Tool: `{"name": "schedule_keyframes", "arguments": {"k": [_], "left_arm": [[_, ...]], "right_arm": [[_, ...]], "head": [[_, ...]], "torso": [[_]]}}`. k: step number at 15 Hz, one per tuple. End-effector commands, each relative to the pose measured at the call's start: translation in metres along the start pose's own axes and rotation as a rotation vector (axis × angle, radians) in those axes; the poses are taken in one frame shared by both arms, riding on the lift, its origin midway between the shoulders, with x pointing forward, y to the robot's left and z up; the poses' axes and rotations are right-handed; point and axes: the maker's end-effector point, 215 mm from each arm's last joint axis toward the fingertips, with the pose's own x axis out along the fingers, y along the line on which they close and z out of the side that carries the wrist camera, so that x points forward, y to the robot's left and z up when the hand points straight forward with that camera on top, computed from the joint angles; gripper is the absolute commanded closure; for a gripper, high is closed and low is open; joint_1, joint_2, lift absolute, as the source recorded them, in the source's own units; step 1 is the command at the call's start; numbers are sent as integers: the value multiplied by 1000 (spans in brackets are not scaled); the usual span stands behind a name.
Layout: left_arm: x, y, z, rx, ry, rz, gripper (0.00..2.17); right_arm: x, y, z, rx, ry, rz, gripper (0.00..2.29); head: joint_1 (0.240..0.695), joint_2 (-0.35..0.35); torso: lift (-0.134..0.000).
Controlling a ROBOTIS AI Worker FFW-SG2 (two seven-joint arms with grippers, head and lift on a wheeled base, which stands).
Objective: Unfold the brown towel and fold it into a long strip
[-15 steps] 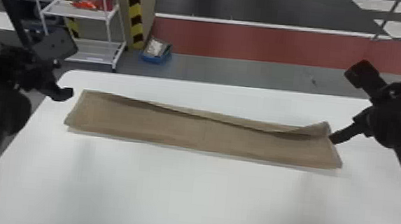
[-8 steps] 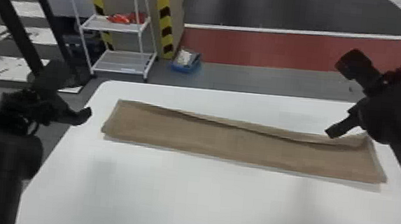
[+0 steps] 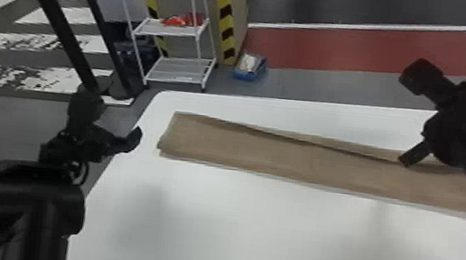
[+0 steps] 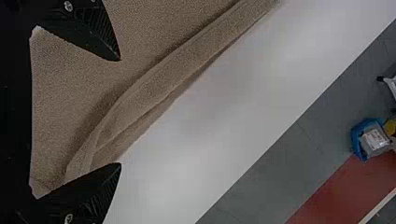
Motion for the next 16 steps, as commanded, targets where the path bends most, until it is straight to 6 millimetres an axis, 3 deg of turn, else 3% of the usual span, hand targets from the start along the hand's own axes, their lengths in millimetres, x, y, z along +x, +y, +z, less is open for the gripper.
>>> {"name": "schedule_keyframes", "arguments": {"k": [1, 4, 9, 16], "left_arm": [[1, -12, 5, -10, -23, -16, 63], [3, -23, 25, -16, -63, -22, 66], [10, -55, 52, -28, -133, -75, 66], [16, -75, 68, -9, -160, -109, 70]], "right_arm": [[3, -1, -13, 21, 32, -10, 80], [6, -5, -35, 62, 77, -30, 83], [5, -29, -73, 130, 148, -115, 83], [-8, -64, -107, 249, 209, -238, 83]], "head": [[695, 223], [695, 203], [695, 139], [695, 61]], "torso": [[-123], [-123], [-123], [-123]]}}
